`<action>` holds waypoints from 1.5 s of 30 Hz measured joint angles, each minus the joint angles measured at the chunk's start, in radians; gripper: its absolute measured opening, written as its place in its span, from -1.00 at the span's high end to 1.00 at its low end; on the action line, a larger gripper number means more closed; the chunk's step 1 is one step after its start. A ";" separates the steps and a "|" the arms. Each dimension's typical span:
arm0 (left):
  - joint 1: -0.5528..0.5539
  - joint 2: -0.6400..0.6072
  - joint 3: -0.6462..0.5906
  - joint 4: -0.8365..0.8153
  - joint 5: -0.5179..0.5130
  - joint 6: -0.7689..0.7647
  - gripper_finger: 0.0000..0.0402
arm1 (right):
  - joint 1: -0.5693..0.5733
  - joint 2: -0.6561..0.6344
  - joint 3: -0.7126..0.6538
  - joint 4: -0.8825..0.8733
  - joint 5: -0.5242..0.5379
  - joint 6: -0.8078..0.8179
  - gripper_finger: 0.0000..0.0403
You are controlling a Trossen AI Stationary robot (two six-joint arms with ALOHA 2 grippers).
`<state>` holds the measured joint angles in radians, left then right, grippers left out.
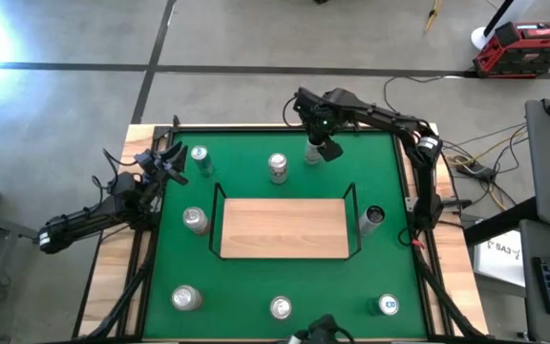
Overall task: Place canned beverage on shelf
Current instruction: Put the top white-yellow soda can on the shelf
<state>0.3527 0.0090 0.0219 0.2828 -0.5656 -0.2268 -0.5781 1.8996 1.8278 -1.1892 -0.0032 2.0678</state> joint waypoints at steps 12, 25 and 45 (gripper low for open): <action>0.000 0.000 0.000 0.000 0.000 0.000 0.32 | 0.004 -0.001 0.000 -0.002 -0.028 -0.143 -0.83; 0.000 0.000 0.000 0.000 0.000 0.000 0.32 | -0.018 -0.005 0.007 -0.005 -0.030 -0.502 -0.90; 0.000 0.000 0.000 0.000 0.000 0.000 0.32 | -0.078 -0.007 0.066 -0.072 -0.130 -1.131 -0.90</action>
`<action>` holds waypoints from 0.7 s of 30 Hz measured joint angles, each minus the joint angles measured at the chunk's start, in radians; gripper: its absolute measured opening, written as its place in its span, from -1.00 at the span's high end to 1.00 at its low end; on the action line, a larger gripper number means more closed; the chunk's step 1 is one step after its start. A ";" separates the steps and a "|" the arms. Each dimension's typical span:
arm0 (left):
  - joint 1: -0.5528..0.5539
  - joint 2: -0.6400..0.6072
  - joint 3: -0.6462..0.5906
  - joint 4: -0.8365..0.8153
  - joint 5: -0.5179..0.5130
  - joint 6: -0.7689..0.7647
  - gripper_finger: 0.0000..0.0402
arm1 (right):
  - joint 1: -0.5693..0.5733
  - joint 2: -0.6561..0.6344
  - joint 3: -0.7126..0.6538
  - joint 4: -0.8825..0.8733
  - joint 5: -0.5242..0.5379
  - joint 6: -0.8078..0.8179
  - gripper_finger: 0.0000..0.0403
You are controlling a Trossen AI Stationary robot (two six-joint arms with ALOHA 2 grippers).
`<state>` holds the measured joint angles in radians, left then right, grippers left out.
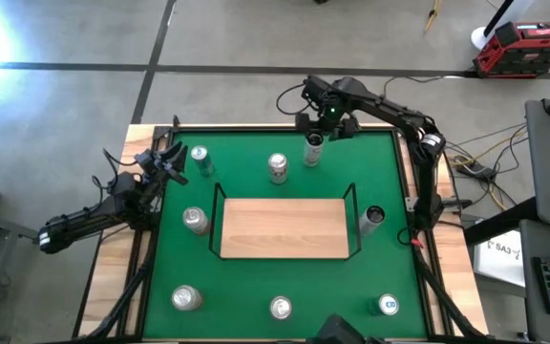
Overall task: Place canned beverage on shelf
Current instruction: Put the top white-yellow soda can on the shelf
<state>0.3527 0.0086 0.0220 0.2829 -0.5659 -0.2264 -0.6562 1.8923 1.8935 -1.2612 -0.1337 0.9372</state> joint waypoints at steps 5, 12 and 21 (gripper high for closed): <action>0.000 0.000 0.000 0.000 0.000 0.000 0.32 | 0.004 -0.001 0.019 0.032 -0.001 0.018 -0.90; 0.000 0.000 0.000 0.000 0.000 0.000 0.32 | -0.004 -0.002 0.053 0.044 0.003 0.038 -0.90; 0.000 0.000 0.000 0.000 0.000 0.000 0.32 | -0.005 -0.002 0.065 0.040 0.002 -0.165 -0.90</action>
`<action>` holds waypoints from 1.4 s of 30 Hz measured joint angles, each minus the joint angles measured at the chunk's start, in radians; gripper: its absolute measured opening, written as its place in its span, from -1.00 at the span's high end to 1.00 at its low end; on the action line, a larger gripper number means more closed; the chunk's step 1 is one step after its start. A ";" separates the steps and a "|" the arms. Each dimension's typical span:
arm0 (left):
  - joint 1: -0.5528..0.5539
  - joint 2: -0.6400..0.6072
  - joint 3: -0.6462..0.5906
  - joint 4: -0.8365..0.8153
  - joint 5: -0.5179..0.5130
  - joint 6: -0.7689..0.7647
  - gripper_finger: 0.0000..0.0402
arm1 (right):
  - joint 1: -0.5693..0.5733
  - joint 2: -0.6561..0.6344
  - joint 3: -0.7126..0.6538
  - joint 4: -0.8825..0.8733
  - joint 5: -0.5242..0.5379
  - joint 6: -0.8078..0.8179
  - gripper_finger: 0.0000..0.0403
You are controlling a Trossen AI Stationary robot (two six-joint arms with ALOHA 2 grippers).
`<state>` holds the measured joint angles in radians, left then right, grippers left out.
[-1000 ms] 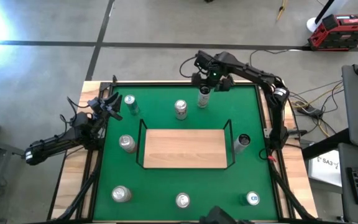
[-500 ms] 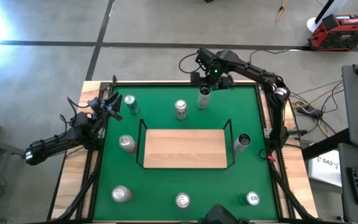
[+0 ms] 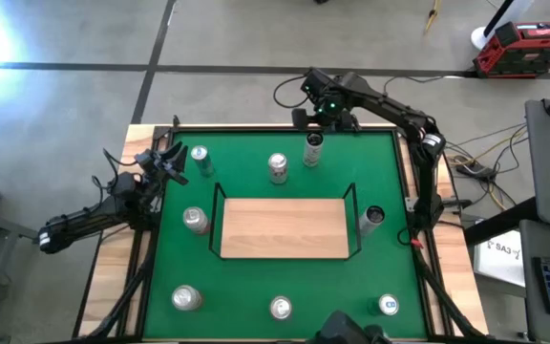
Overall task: Place canned beverage on shelf
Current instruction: Put the top white-yellow soda can on the shelf
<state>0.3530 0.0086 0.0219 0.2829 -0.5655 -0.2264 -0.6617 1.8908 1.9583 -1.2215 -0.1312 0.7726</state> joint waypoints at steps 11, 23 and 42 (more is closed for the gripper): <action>0.000 0.000 0.000 0.000 0.000 0.000 0.32 | -0.019 0.000 0.000 0.002 0.001 -0.079 -0.90; 0.000 0.000 0.000 0.000 0.000 0.000 0.32 | -0.095 -0.008 -0.002 0.302 -0.350 -0.881 -0.90; 0.000 0.000 0.000 0.000 0.000 0.000 0.32 | -0.292 0.143 -0.059 0.279 -1.322 -1.415 -0.90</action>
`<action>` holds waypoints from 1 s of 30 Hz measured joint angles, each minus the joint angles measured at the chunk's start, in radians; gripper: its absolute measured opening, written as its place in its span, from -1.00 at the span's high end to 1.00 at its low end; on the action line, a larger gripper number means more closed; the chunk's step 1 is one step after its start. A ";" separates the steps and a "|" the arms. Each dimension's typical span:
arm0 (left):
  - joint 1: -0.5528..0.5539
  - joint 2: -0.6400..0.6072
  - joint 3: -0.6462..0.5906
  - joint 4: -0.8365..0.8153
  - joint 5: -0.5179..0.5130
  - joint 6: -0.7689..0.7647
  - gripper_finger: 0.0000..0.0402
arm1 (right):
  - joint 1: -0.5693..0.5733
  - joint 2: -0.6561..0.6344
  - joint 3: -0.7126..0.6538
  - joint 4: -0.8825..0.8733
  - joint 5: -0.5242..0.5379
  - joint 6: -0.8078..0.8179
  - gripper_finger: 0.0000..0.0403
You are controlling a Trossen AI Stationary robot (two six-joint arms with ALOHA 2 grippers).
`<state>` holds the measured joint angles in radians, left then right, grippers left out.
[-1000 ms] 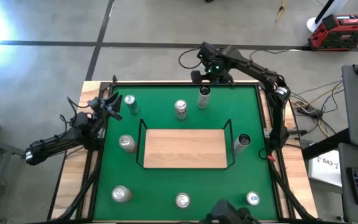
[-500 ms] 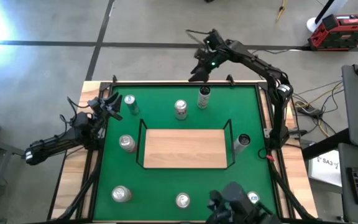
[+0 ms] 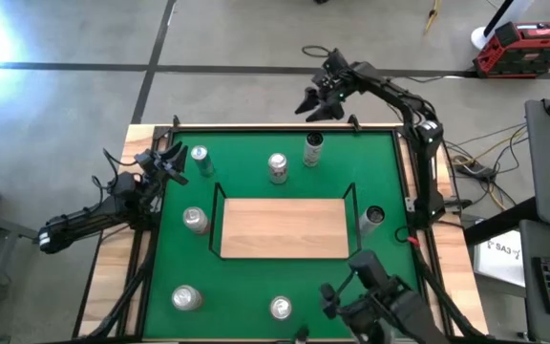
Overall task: Place canned beverage on shelf
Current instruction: Put the top white-yellow soda can on the shelf
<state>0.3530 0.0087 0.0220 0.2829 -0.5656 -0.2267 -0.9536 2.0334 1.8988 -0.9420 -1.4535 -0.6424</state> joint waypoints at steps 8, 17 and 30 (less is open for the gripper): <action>0.000 0.000 0.000 0.000 0.000 0.000 0.32 | -0.004 0.099 0.001 -0.031 -0.113 -0.166 -0.90; 0.000 0.000 0.000 0.000 0.000 0.000 0.32 | -0.018 0.131 0.000 -0.049 -0.117 -0.247 -0.90; 0.000 0.000 0.000 0.000 0.000 0.000 0.32 | -0.095 0.117 0.000 -0.058 -0.111 0.301 -0.90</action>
<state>0.3527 0.0086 0.0222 0.2828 -0.5656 -0.2265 -1.0487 2.1501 1.8984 -1.0000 -1.5649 -0.3414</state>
